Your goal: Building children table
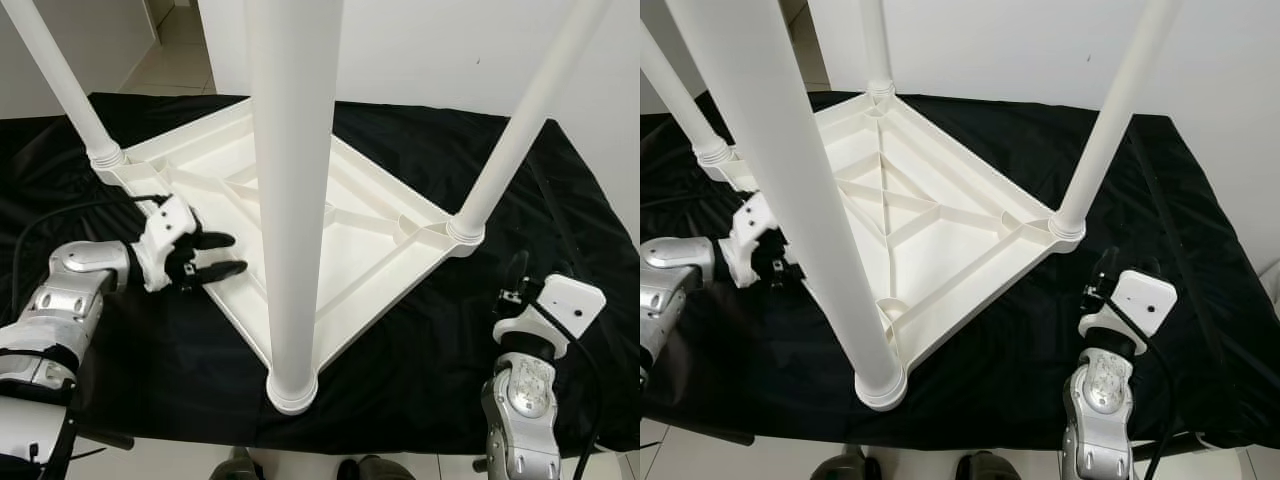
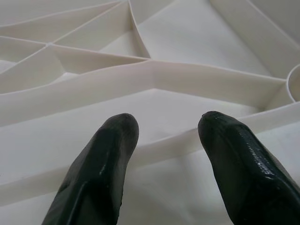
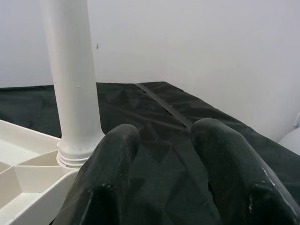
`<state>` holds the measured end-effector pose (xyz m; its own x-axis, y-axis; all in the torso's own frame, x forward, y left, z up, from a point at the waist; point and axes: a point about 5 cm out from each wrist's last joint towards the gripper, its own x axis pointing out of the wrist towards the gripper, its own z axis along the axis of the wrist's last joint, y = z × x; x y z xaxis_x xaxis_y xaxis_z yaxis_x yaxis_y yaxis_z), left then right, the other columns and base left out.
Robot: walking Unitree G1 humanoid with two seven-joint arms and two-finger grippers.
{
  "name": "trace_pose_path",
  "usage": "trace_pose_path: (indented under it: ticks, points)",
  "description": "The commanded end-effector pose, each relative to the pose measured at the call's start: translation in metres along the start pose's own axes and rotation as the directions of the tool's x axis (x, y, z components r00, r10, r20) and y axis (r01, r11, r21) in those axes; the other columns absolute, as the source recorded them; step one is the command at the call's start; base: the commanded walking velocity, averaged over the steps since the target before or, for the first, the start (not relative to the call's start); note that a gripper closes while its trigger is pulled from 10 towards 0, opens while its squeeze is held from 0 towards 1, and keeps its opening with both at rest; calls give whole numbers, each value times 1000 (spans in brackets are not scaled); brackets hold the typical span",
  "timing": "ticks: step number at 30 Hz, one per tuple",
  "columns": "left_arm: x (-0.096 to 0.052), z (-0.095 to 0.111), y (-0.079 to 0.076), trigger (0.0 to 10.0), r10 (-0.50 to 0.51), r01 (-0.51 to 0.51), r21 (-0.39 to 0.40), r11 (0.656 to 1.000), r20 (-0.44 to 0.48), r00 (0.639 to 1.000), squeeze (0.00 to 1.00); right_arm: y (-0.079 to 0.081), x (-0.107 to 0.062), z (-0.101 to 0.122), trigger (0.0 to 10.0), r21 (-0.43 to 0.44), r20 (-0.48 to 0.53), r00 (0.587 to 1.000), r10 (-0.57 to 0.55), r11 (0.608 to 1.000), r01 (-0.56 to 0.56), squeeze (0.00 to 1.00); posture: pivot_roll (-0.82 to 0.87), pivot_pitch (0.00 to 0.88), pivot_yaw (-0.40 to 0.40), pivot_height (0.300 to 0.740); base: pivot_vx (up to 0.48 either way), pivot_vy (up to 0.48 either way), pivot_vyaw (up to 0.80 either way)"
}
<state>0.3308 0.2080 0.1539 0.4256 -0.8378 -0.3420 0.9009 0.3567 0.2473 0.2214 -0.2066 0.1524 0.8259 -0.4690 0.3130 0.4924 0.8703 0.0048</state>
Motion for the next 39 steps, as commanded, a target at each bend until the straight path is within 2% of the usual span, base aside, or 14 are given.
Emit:
trace_pose_path:
  ticks: [1, 2, 3, 4, 5, 9, 11, 12, 17, 20, 24, 35, 38, 39]
  points:
    - [1, -2, -4, 10000, -93, 94, 17, 995, -44, 995, 0, -1, -1, 0, 10000, -5, -9, 1000, 0, 1000, 0, 0, 22, 53, 8, 740, 0, 0, 0]
    - [1, -2, -4, 10000, -93, 94, 17, 995, -44, 995, 0, -1, -1, 0, 10000, -5, -9, 1000, 0, 1000, 0, 0, 22, 53, 8, 740, 0, 0, 0]
    - [3, -2, -3, 10000, -102, 103, 14, 995, -50, 993, 110, -1, -2, 0, 10000, -9, -8, 1000, 0, 1000, 0, 0, 20, 52, 10, 740, 0, 0, 0]
    - [3, -2, -3, 10000, -102, 103, 14, 995, -50, 993, 110, -1, -2, 0, 10000, -9, -8, 1000, 0, 1000, 0, 0, 20, 52, 10, 740, 0, 0, 0]
    - [5, -1, -2, 10000, -112, 113, 7, 994, -53, 992, 1000, -3, -3, -1, 10000, -14, -9, 1000, -3, 1000, 3, 0, 16, 51, 13, 740, 0, 0, 0]
    - [6, 0, -2, 10000, -134, 134, 5, 991, -50, 990, 1000, -4, -3, -1, 10000, -18, -9, 1000, -5, 1000, 5, 0, 14, 50, 14, 740, 0, 0, 0]
    - [10, 3, -1, 10000, -153, 156, 48, 987, -66, 986, 1000, -5, -3, -2, 10000, -25, -13, 1000, -6, 1000, 6, 0, 17, 50, 11, 740, 0, 0, 0]
    - [11, 4, -1, 10000, -168, 174, 68, 982, -77, 983, 0, -5, -3, -2, 10000, -26, -14, 1000, -4, 1000, 4, 0, 17, 50, 11, 740, 0, 0, 0]
    - [14, 4, -1, 10000, -204, 214, 95, 972, -106, 973, 0, -4, -2, -3, 10000, -27, -15, 1000, 0, 1000, 0, 0, 17, 50, 11, 740, 0, 0, 0]
    - [21, 5, -7, 10000, -268, 283, 116, 952, -128, 955, 0, -2, -1, -3, 10000, -27, -15, 1000, 7, 1000, -8, 0, 25, 49, 6, 740, 0, 0, 0]
    - [21, 2, -7, 10000, -316, 335, 97, 937, -171, 933, 0, -2, 0, -2, 10000, -29, -11, 1000, 10, 1000, -11, 0, 12, 45, 10, 740, 0, 0, 0]
    - [16, 4, -3, 10000, -335, 359, 98, 928, -200, 921, 0, -7, 0, -1, 10000, -40, -7, 1000, -3, 999, 3, 0, 2, 41, 14, 740, 0, 0, 0]
    - [30, 6, -7, 10000, -365, 396, 130, 909, -212, 907, 0, -5, 3, -2, 10000, -40, -3, 1000, 5, 999, -5, 0, 12, 40, 7, 740, 0, 0, 0]
    - [30, 6, -7, 10000, -365, 396, 130, 909, -212, 907, 0, -5, 3, -2, 10000, -40, -3, 1000, 5, 999, -5, 0, 12, 40, 7, 740, 0, 0, 0]
